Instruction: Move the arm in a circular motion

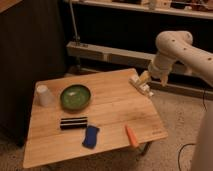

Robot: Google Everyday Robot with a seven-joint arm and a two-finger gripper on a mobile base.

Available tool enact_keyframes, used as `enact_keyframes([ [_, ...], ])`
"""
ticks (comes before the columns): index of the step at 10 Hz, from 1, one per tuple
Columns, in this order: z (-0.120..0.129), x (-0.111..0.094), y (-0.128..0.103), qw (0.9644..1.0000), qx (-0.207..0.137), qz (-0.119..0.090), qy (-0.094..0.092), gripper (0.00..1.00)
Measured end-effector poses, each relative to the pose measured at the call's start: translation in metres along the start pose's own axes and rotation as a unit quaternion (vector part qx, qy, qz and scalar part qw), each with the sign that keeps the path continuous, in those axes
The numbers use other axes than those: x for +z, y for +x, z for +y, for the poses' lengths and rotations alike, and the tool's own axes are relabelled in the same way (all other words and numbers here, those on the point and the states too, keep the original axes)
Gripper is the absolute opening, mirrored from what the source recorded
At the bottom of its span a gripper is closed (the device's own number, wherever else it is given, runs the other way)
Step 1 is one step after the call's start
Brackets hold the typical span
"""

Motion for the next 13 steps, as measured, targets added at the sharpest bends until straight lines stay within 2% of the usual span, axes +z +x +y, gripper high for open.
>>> enact_keyframes([
  [2,0.005,-0.003,0.041,0.9998,-0.013,0.011,-0.013,0.80],
  [3,0.020,-0.006,0.071,0.9992,-0.027,0.021,-0.022,0.80],
  [4,0.036,-0.006,0.089,0.9984,-0.039,0.030,-0.029,0.80],
  [5,0.054,-0.004,0.104,0.9972,-0.052,0.039,-0.036,0.80],
  [7,0.116,0.003,0.137,0.9926,-0.088,0.063,-0.056,0.80],
  [8,0.145,0.005,0.148,0.9892,-0.108,0.072,-0.068,0.80],
  [10,0.217,0.008,0.160,0.9789,-0.157,0.083,-0.101,0.80],
  [11,0.243,0.009,0.159,0.9744,-0.177,0.082,-0.112,0.80],
  [13,0.297,0.012,0.141,0.9631,-0.220,0.078,-0.134,0.80],
])
